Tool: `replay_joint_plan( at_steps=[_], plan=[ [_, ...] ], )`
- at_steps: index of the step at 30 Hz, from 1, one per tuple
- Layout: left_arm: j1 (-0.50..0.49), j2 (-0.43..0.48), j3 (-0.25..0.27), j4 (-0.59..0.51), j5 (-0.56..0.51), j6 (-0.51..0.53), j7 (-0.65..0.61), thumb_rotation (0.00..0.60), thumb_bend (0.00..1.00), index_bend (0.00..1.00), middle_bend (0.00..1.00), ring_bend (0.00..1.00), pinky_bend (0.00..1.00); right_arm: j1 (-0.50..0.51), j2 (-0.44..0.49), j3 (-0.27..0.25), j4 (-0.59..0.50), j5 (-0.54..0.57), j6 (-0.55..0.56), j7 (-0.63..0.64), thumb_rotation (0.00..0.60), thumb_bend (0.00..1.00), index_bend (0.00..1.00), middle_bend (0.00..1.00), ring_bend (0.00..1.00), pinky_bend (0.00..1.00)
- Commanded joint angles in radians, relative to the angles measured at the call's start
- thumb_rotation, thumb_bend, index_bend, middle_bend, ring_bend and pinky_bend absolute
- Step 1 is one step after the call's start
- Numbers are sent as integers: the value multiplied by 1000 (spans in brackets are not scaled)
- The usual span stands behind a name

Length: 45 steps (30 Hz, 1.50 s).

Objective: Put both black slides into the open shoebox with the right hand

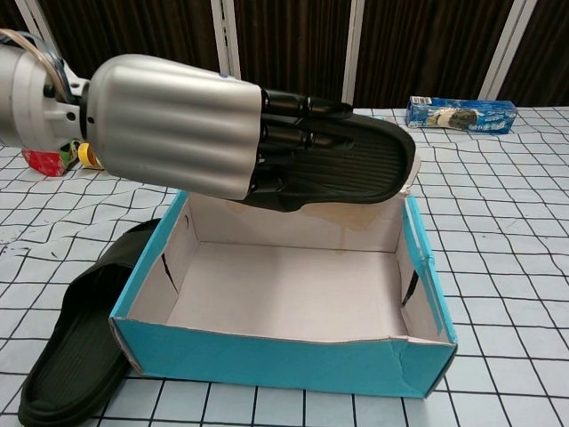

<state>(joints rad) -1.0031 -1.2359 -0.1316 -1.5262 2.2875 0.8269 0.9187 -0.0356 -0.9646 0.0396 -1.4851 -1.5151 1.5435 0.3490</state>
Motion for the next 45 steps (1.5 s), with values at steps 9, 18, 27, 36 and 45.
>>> replay_joint_plan(
  at_steps=[9,18,27,36,45],
  plan=[
    [-73,-35,46,56,28,-4,-47,600,424,513,449,4,22,1,0,1,1,2,-3,3,600,349,105,69,46,0],
    [-102,-60,72,82,30,-14,-45,600,425,514,449,4,22,-1,1,1,6,1,-1,14,600,348,105,69,47,0],
    [-117,-74,101,85,21,-52,-34,600,426,515,445,4,23,0,1,1,6,0,-1,15,600,349,105,69,47,0],
    [-124,-90,103,108,-11,-59,-32,600,427,515,444,4,23,0,1,3,12,5,-5,26,600,349,105,69,47,0],
    [-121,-138,118,152,-40,-38,-49,600,427,506,429,4,22,-1,2,3,15,6,-6,32,600,348,105,69,47,0]
  ],
)
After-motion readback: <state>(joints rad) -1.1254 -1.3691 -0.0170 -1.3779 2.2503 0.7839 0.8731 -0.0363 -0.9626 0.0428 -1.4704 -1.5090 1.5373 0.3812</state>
